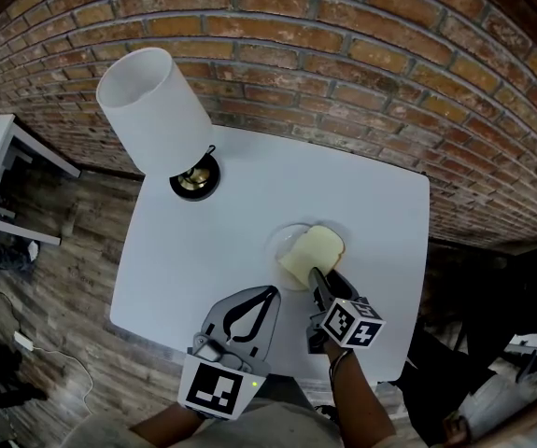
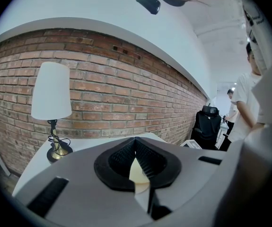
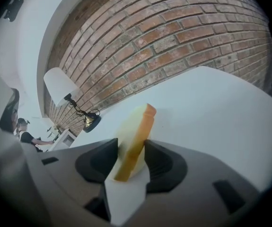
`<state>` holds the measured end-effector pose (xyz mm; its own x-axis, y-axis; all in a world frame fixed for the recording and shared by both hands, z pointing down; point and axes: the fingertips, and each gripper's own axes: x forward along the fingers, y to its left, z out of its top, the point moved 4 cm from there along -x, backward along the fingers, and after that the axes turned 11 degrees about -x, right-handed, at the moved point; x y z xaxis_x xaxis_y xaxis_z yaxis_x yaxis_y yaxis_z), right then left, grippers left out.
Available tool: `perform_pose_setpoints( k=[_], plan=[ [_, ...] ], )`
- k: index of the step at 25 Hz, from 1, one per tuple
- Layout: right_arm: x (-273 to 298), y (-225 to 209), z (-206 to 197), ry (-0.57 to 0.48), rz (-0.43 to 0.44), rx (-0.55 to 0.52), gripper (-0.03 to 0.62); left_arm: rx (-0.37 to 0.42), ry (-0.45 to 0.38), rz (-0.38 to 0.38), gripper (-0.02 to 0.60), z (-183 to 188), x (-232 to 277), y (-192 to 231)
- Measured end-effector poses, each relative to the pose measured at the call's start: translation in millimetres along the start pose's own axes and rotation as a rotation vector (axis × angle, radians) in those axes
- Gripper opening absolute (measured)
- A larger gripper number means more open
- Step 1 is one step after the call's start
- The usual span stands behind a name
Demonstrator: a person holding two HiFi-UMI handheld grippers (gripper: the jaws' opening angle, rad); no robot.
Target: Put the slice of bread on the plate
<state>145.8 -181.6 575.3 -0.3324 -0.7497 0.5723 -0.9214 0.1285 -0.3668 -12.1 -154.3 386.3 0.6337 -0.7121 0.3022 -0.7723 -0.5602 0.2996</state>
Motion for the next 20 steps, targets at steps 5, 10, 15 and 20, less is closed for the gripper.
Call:
perform_pose_setpoints(
  k=[5,10,15,20],
  plan=[
    [-0.3,3.9,0.4,-0.013,0.037,0.038,0.169,-0.002,0.001,-0.002,0.009,-0.3,-0.3,-0.2],
    [0.1,5.5,-0.1,-0.03,0.077,0.09,0.16,-0.004,0.003,0.0,0.009,-0.8,0.2,-0.1],
    [1.3,3.9,-5.1,-0.002,0.058,0.073,0.161,-0.004,0.003,-0.001,0.009,-0.2,-0.2,0.4],
    [2.2,4.6,-7.8,0.026,0.019,0.014,0.172,-0.004,0.0,-0.003,0.009,-0.1,-0.9,0.5]
  ],
)
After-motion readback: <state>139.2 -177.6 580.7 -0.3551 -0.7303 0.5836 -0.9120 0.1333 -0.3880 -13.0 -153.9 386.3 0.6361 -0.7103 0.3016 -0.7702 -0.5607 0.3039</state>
